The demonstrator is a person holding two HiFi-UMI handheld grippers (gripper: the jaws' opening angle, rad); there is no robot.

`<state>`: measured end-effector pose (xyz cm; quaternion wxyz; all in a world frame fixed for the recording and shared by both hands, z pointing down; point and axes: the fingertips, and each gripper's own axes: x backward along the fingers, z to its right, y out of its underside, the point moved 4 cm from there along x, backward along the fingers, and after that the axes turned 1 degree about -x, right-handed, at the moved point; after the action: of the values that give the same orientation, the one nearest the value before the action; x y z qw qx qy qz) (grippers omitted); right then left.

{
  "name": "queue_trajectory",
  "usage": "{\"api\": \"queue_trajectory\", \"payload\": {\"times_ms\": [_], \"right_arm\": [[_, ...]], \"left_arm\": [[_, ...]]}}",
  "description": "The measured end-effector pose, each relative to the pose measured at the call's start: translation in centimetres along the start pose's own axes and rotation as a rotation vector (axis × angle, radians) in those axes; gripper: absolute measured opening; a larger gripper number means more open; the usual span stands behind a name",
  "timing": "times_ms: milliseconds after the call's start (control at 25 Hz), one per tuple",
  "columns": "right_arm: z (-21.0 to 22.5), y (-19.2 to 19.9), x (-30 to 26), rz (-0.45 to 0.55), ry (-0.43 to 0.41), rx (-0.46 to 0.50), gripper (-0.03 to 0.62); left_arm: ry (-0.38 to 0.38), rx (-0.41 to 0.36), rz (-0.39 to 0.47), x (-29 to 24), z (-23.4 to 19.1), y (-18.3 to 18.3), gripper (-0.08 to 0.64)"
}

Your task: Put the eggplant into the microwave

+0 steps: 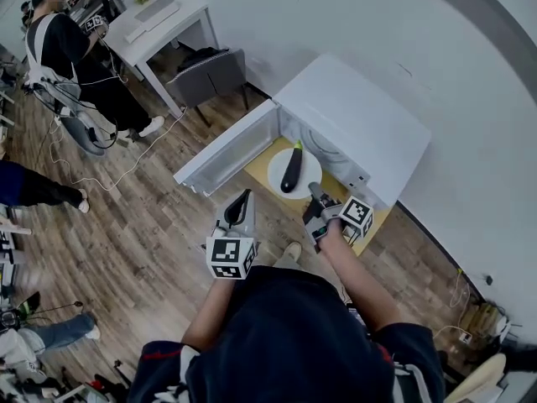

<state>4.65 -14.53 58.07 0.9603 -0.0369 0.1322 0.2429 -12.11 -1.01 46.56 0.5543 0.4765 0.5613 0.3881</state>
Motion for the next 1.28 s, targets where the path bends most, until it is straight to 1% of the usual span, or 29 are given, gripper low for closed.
{"api": "queue_trajectory", "payload": {"times_ms": [200, 360, 640, 880, 1280], "right_arm": [[0.8, -0.8, 0.3, 0.009, 0.006, -0.008, 0.023], [1.6, -1.1, 0.7, 0.026, 0.011, -0.035, 0.023], [2.9, -1.7, 1.1, 0.081, 0.036, -0.056, 0.023], [3.4, -1.9, 0.2, 0.158, 0.051, -0.083, 0.023], [5.1, -2.2, -1.7, 0.317, 0.094, -0.122, 0.023]], "left_arm": [[0.026, -0.015, -0.020, -0.7, 1.4, 0.4, 0.014], [0.040, -0.022, -0.042, -1.8, 1.6, 0.8, 0.014], [0.114, -0.044, -0.065, -3.7, 2.0, 0.7, 0.014], [0.203, -0.069, -0.074, -6.4, 1.1, 0.1, 0.014], [0.372, -0.121, -0.127, -10.8, -1.2, 0.4, 0.014]]}}
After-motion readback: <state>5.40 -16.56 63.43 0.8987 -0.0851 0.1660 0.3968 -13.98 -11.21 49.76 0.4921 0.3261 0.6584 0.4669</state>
